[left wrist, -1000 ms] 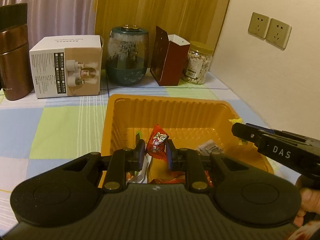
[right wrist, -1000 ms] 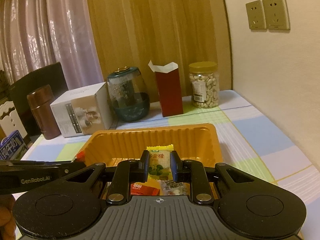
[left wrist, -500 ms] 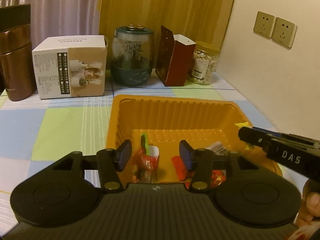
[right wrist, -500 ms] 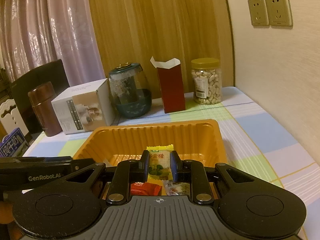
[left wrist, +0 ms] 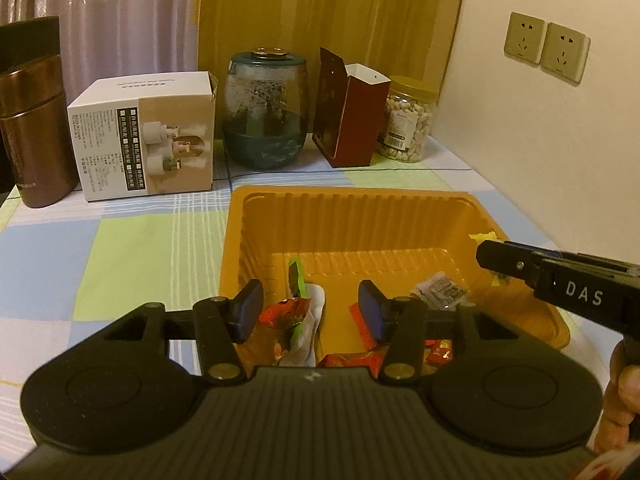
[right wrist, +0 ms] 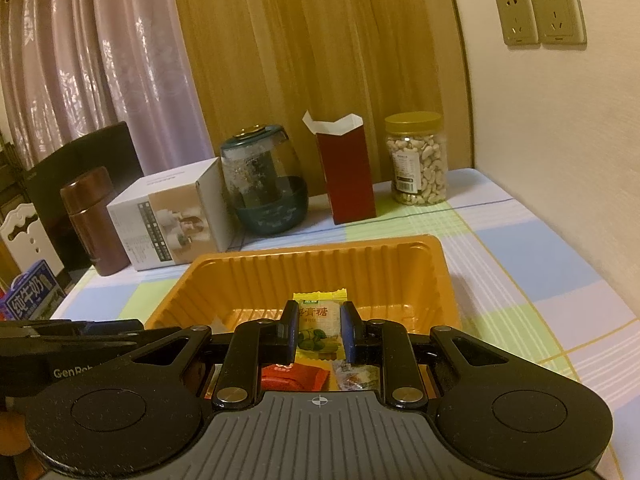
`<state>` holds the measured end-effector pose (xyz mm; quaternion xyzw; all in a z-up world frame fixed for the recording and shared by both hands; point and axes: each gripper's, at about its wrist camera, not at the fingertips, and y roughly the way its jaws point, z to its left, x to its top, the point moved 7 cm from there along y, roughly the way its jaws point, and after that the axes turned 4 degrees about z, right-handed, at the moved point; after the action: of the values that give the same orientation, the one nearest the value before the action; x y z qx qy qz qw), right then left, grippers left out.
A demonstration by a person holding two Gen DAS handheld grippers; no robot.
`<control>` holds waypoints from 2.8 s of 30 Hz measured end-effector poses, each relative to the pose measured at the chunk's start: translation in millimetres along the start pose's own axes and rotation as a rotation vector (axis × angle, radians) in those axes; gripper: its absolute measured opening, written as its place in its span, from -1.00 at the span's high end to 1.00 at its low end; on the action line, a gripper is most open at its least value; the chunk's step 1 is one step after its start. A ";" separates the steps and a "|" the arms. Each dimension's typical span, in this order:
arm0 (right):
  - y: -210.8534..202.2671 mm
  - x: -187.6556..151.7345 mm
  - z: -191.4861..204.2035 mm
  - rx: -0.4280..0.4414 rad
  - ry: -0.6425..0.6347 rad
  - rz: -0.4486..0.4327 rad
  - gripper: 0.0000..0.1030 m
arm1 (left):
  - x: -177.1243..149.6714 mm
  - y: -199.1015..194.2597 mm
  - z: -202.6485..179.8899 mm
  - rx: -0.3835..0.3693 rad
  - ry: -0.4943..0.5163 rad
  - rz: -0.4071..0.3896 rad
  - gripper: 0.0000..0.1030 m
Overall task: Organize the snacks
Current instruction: 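Carry the small red candy and yellow packet into the orange tray, opening both tools, then move both tools back to the snacks beside the tray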
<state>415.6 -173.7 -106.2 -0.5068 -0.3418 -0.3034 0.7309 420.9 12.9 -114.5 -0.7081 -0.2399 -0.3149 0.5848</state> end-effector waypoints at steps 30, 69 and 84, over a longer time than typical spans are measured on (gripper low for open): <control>-6.4 8.8 -19.4 -0.037 0.054 -0.066 -0.29 | -1.0 -2.4 -0.1 0.010 0.006 -0.003 -0.15; -151.1 -80.3 -29.9 -0.137 0.087 -0.066 -0.29 | -116.9 -132.1 -41.7 -0.005 -0.052 0.022 -0.47; -149.5 -135.8 -13.2 -0.078 0.025 0.082 -0.29 | -158.1 -134.1 -29.5 0.018 -0.092 0.101 -0.51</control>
<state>220.9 -218.2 -139.4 -0.5448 -0.2992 -0.2927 0.7266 212.4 15.4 -135.1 -0.7277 -0.2333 -0.2498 0.5947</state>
